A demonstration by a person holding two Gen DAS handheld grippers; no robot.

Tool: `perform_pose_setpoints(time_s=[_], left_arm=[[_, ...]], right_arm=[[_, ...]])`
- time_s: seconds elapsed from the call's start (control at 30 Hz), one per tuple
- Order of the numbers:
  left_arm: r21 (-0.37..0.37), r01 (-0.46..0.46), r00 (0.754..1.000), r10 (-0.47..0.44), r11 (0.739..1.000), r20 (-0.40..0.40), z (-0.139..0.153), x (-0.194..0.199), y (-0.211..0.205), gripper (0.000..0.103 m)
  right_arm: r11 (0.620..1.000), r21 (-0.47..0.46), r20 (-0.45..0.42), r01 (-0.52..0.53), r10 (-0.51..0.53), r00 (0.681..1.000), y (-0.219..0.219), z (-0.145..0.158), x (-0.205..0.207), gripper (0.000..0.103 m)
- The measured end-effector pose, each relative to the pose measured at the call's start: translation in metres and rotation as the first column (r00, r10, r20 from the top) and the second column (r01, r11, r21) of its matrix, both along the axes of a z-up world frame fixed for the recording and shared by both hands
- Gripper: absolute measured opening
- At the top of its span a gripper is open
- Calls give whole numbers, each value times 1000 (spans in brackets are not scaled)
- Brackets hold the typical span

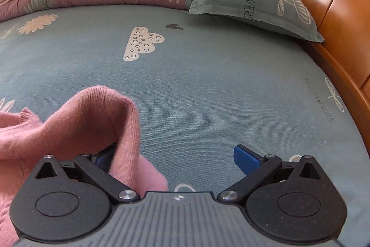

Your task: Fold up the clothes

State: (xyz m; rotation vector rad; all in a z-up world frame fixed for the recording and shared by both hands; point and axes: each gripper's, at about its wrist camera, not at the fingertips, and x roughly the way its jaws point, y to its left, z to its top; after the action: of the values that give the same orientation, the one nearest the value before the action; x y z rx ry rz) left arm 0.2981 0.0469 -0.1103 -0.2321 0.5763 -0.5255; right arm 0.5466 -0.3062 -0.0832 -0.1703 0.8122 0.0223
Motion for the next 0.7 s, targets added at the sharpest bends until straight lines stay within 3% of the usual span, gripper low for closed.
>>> perform_pose_setpoints(time_s=[0.17, 0.37, 0.57, 0.7], left_arm=[[-13, 0, 1000, 0, 1000, 25, 7, -5, -3, 102], [-10, 17, 999, -17, 1000, 38, 14, -9, -11, 102], [17, 56, 998, -56, 998, 41, 15, -13, -19, 102], [20, 64, 997, -65, 998, 37, 15, -14, -21, 102]], right_arm=[[988, -64, 80, -142, 147, 986, 15, 33, -85, 103], [927, -123, -6, -354, 356, 935, 48, 32, -166, 103], [876, -159, -141, -455, 436, 889, 71, 3, -188, 99], [899, -69, -188, -432, 414, 891, 65, -4, -174, 93]])
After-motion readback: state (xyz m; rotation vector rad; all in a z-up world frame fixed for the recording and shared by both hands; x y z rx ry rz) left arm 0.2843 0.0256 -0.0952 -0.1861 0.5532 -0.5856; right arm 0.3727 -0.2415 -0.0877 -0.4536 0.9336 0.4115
